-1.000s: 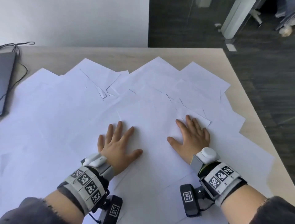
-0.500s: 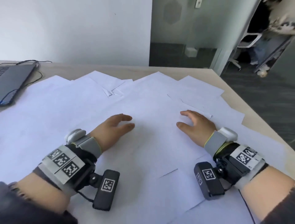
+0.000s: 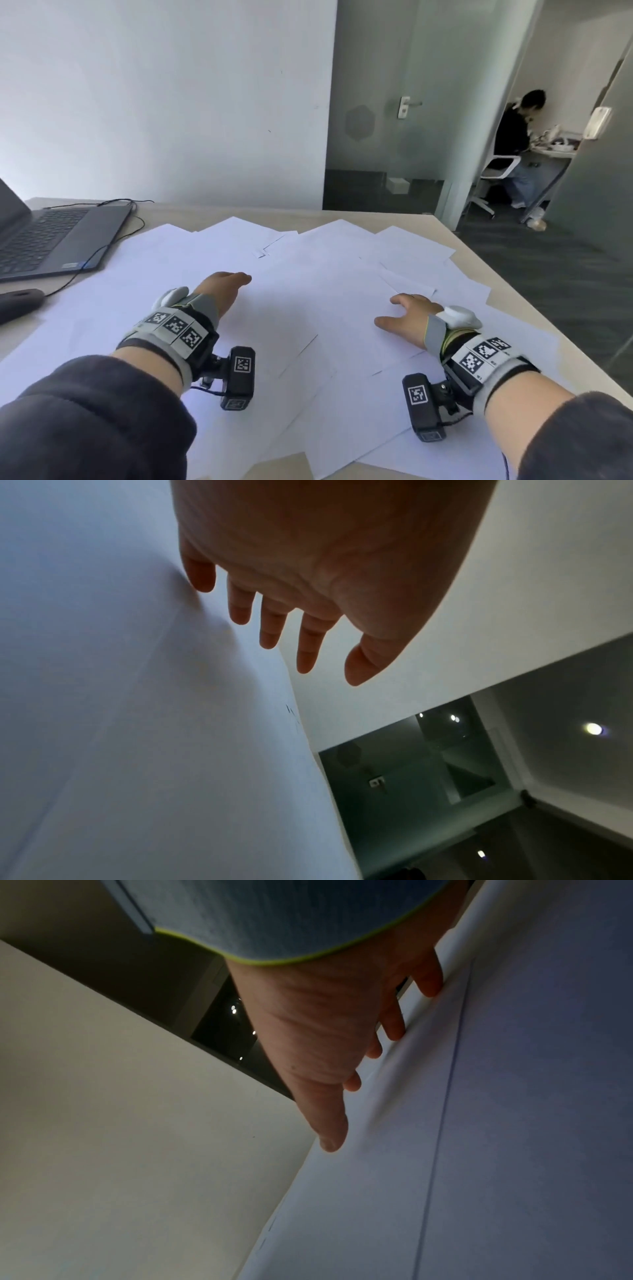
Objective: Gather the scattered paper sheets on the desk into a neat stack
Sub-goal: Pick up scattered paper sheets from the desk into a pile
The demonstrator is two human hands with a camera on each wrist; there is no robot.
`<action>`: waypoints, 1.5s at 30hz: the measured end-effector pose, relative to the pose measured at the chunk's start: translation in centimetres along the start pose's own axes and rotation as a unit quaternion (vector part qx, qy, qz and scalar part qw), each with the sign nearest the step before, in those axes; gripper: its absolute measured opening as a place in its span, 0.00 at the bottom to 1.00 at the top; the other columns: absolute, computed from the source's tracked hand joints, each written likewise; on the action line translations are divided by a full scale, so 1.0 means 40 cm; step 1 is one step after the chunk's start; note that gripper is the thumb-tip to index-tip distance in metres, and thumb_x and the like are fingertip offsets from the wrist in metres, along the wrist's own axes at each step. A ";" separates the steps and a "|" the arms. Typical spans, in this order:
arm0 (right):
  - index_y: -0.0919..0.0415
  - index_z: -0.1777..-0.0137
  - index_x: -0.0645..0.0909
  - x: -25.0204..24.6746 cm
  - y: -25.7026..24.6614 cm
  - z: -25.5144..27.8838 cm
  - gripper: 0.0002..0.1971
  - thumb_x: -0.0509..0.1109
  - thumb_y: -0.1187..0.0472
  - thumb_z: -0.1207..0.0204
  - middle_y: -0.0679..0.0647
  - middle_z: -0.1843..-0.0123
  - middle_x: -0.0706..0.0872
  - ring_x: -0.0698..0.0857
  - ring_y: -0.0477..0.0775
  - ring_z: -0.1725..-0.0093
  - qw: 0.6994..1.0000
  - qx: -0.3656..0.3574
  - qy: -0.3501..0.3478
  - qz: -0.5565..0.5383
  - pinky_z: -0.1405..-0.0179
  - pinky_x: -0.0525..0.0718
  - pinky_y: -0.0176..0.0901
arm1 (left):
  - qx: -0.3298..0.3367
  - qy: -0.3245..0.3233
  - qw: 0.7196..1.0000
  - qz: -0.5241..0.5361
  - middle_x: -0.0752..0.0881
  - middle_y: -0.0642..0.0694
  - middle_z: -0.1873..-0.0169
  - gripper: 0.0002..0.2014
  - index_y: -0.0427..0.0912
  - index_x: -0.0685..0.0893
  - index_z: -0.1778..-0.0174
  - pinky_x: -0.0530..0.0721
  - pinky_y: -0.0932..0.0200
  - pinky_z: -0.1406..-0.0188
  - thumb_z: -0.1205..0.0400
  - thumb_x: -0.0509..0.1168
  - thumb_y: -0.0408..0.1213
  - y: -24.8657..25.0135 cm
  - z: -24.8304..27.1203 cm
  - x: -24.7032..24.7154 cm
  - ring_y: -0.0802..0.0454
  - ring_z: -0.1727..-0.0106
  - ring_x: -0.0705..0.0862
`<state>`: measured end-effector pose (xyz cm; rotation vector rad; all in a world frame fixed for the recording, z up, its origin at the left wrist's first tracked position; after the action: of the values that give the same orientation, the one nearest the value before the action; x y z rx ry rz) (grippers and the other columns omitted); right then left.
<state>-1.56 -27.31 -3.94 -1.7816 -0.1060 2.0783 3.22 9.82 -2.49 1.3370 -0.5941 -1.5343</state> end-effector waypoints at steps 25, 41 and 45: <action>0.39 0.22 0.68 0.006 0.016 -0.024 0.40 0.66 0.25 0.32 0.49 0.21 0.69 0.69 0.60 0.22 0.997 0.014 -0.013 0.079 0.27 0.72 0.56 | 0.020 0.046 0.870 -0.491 0.74 0.53 0.46 0.30 0.56 0.78 0.46 0.67 0.58 0.30 0.31 0.69 0.75 0.079 -0.041 0.026 0.53 0.23 0.68; 0.41 0.18 0.64 0.013 0.018 -0.010 0.39 0.63 0.27 0.28 0.49 0.18 0.66 0.65 0.61 0.20 0.997 -0.004 -0.009 0.077 0.24 0.68 0.55 | -0.028 0.038 0.897 -0.440 0.77 0.55 0.47 0.31 0.57 0.81 0.46 0.65 0.58 0.32 0.36 0.69 0.75 0.088 -0.002 0.032 0.53 0.25 0.71; 0.41 0.16 0.61 0.024 0.018 -0.011 0.40 0.59 0.26 0.27 0.48 0.15 0.63 0.63 0.60 0.18 0.996 -0.008 -0.015 0.093 0.22 0.65 0.56 | -0.036 0.046 0.938 -0.343 0.86 0.53 0.47 0.49 0.57 0.87 0.48 0.71 0.49 0.31 0.63 0.67 0.81 -0.011 -0.235 0.054 0.47 0.37 0.81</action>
<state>-1.42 -27.73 -5.12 -1.8323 0.0373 2.2379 12.02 10.22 -6.42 1.6438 0.0132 -1.9991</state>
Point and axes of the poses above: each hand's wrist, its own z-axis away from the middle knuckle, its own x-axis out of the palm, y = z × x, the point moved 6 cm from there along -z, towards the middle knuckle
